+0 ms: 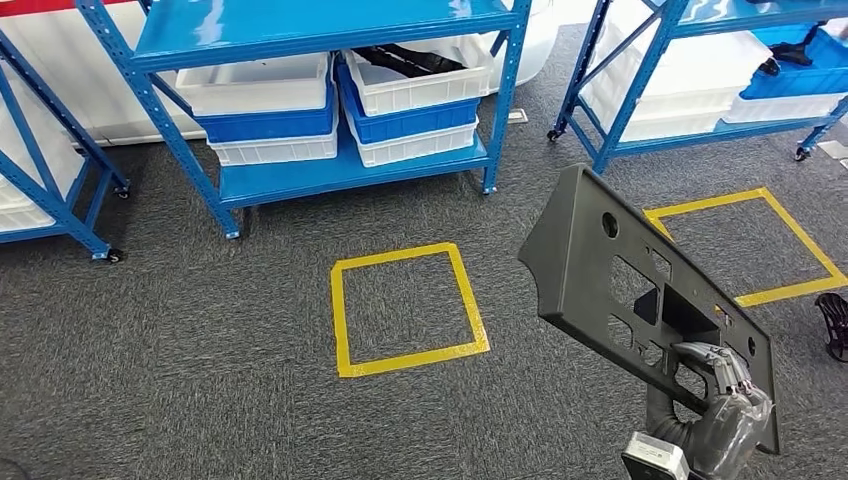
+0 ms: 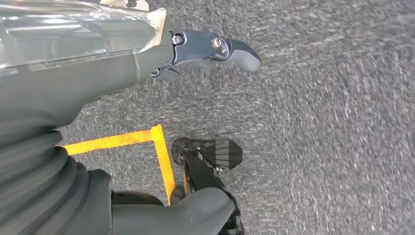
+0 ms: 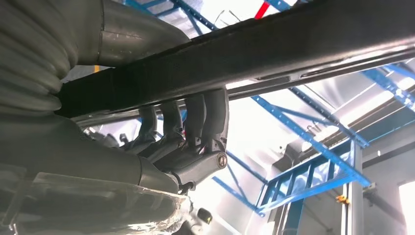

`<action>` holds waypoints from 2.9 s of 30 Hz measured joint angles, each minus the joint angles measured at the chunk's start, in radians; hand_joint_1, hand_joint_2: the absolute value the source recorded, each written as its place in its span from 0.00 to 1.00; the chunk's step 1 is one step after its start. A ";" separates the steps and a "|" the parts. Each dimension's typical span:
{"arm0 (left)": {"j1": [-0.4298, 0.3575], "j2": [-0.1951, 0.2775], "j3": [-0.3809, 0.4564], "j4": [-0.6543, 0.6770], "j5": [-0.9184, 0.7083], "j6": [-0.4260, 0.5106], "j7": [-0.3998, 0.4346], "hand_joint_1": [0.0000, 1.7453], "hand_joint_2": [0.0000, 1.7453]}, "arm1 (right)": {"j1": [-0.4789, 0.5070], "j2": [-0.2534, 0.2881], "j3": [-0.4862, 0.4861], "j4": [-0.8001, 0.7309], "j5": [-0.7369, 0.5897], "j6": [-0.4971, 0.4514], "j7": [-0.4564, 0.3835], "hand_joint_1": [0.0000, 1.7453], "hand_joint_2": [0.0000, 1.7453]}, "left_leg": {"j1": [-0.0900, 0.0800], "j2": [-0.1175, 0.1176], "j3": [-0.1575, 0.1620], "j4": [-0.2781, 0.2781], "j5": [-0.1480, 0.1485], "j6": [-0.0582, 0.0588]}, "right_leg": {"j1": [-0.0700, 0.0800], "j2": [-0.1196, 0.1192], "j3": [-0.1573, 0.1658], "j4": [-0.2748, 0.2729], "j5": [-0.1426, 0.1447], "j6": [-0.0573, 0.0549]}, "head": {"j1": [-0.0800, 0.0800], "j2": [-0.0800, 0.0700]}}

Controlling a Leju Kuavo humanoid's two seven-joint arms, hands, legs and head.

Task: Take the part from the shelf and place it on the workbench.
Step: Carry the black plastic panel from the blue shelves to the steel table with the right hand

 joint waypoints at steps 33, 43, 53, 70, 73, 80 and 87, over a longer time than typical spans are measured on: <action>-0.010 -0.002 0.005 -0.002 0.006 -0.001 0.015 0.00 1.00 | -0.030 -0.012 0.078 0.035 -0.018 0.013 0.130 1.00 1.00 | -0.004 0.043 0.000 0.003 -0.006 -0.009 | 0.008 -0.001 -0.020 -0.015 0.020 -0.029 | 0.003 0.000; -0.009 -0.004 0.039 -0.002 0.052 0.043 0.027 0.00 1.00 | -0.137 -0.018 0.164 0.115 -0.143 0.116 0.098 1.00 1.00 | 0.011 -0.086 -0.101 0.229 -0.099 -0.027 | 0.004 0.114 -0.039 -0.015 0.044 -0.074 | -0.007 0.000; -0.007 -0.015 0.074 -0.005 0.086 0.085 0.026 0.00 1.00 | -0.221 -0.019 0.213 0.202 -0.205 0.153 0.050 1.00 1.00 | 0.014 -0.100 -0.018 0.015 -0.004 0.011 | 0.008 0.110 -0.117 0.070 0.021 -0.035 | 0.001 0.000; 0.015 -0.038 0.119 -0.010 0.097 0.168 0.068 0.00 1.00 | -0.304 0.022 0.308 0.382 -0.304 0.164 -0.024 1.00 1.00 | 0.009 -0.065 -0.091 0.197 -0.123 -0.030 | 0.007 0.063 -0.044 -0.019 0.045 -0.070 | -0.007 0.000; 0.022 -0.037 0.120 -0.010 0.090 0.168 0.068 0.00 1.00 | -0.303 0.023 0.315 0.400 -0.312 0.156 -0.025 1.00 1.00 | 0.010 -0.081 -0.137 0.285 -0.134 -0.032 | 0.010 0.101 -0.044 -0.017 0.046 -0.072 | -0.008 0.000; 0.024 -0.033 0.119 -0.011 0.059 0.166 0.064 0.00 1.00 | -0.289 0.016 0.328 0.409 -0.324 0.165 -0.027 1.00 1.00 | 0.017 -0.155 -0.036 0.046 -0.021 -0.025 | 0.011 0.186 -0.074 0.002 0.053 -0.045 | -0.006 0.000; 0.024 -0.032 0.118 -0.011 0.049 0.164 0.061 0.00 1.00 | -0.276 -0.002 0.353 0.414 -0.333 0.208 -0.034 1.00 1.00 | 0.009 -0.065 -0.035 0.031 -0.006 0.012 | 0.012 0.076 -0.198 0.235 -0.043 -0.038 | 0.007 0.000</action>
